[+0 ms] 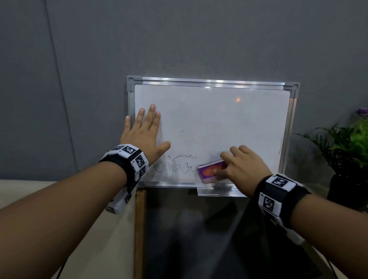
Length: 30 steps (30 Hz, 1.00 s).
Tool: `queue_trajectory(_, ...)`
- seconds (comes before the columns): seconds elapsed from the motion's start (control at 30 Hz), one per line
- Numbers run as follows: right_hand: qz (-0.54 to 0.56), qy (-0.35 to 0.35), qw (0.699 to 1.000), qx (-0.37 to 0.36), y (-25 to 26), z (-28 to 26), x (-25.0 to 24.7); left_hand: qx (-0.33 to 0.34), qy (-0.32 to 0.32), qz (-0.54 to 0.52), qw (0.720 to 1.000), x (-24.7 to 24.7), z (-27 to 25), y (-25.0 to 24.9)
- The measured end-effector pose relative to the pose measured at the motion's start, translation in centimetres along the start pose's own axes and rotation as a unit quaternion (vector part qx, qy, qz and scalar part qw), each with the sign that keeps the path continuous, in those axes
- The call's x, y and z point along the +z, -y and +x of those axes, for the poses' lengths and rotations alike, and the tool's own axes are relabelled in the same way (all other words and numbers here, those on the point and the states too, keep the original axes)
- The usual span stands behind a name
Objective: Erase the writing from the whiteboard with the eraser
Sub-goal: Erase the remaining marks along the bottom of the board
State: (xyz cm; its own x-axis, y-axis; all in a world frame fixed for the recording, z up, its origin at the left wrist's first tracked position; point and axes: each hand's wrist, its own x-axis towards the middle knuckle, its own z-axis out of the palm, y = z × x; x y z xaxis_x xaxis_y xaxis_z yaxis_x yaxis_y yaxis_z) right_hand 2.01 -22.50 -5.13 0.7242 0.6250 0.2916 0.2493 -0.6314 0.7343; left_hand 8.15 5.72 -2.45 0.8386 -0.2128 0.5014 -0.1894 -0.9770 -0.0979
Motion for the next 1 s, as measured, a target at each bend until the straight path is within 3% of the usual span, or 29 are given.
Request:
queue_trajectory(0.1, -0.004, 0.004, 1.0, -0.011, -0.5, -0.6, 0.3, 0.002, 0.001, -0.004, 1.0, 0.0, 0.0, 0.0)
queue_trajectory(0.3, -0.01, -0.036, 0.998, 0.047, -2.1, -0.5, -0.7, 0.005, -0.005, -0.003, 1.0, 0.2, 0.1, 0.1)
queue_trajectory(0.5, -0.013, -0.021, 1.0, -0.001, 0.7, 0.5, 0.3, 0.003, -0.001, -0.003, 1.0, 0.0, -0.1, 0.0)
queue_trajectory(0.73, 0.015, -0.088, 0.994, 0.065, -0.2, 1.3, -1.2, 0.009, -0.006, 0.002, 1.0, 0.1, 0.1, 0.2)
queue_trajectory(0.9, 0.018, -0.051, 0.998, 0.011, 2.5, 2.2, -0.5, 0.008, -0.002, -0.004, 1.0, 0.1, 0.0, 0.2)
queue_trajectory(1.0, 0.014, -0.061, 0.998, 0.03, 1.0, 1.4, -0.8, 0.01, -0.006, -0.005, 1.0, 0.2, 0.1, 0.2)
